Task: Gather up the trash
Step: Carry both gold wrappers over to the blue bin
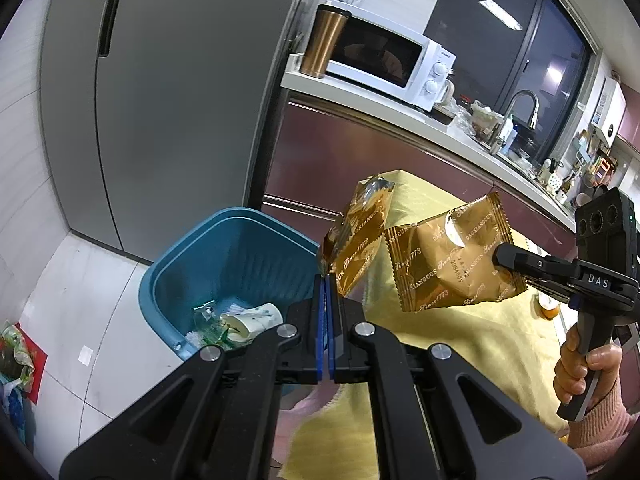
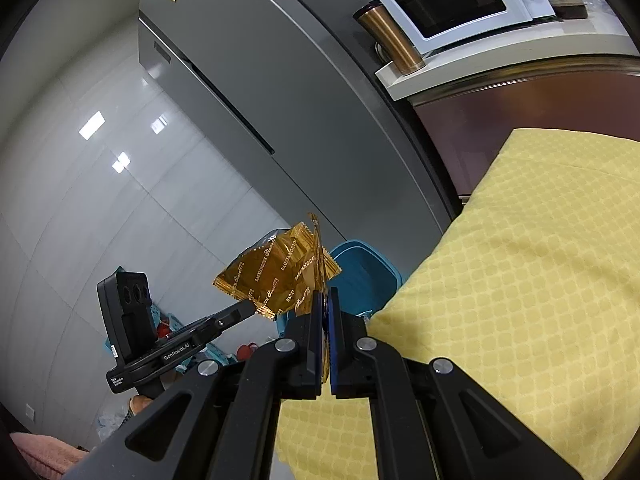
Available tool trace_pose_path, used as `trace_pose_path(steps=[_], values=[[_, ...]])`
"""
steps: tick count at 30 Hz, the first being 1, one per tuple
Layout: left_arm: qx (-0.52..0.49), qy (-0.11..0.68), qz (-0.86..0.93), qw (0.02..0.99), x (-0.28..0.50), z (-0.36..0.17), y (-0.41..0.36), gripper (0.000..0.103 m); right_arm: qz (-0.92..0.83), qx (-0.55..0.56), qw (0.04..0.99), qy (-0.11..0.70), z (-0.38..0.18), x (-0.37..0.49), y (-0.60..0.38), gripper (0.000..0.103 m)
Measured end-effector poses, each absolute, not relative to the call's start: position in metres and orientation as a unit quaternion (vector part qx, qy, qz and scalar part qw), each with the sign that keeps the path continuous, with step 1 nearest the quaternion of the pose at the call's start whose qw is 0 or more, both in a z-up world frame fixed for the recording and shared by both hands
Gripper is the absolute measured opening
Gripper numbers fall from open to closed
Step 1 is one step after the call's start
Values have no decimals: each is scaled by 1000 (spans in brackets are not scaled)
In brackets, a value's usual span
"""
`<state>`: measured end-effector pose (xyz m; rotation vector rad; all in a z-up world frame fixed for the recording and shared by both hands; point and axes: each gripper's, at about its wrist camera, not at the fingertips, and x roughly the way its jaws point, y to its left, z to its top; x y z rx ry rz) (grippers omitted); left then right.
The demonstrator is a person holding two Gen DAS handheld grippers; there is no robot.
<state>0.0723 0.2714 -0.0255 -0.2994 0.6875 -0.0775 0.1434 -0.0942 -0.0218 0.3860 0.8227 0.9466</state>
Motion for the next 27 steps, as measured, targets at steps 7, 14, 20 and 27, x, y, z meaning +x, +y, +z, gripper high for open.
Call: trace_pose_path(steps=[7,14,20,27], values=[[-152,338,-21,928,74,-30,284,1,444,170,788,390,-22,150,-79,2],[-157,347,-7,925,77,-38,295,1,447,163,781,404,-27,160,-63,2],[-159,353,3,922,82,-45,302,1,446,157,776,417,-29,166,-50,2],[-164,364,14,917,87,-58,311,1,443,148,774,427,-32,171,-38,2]])
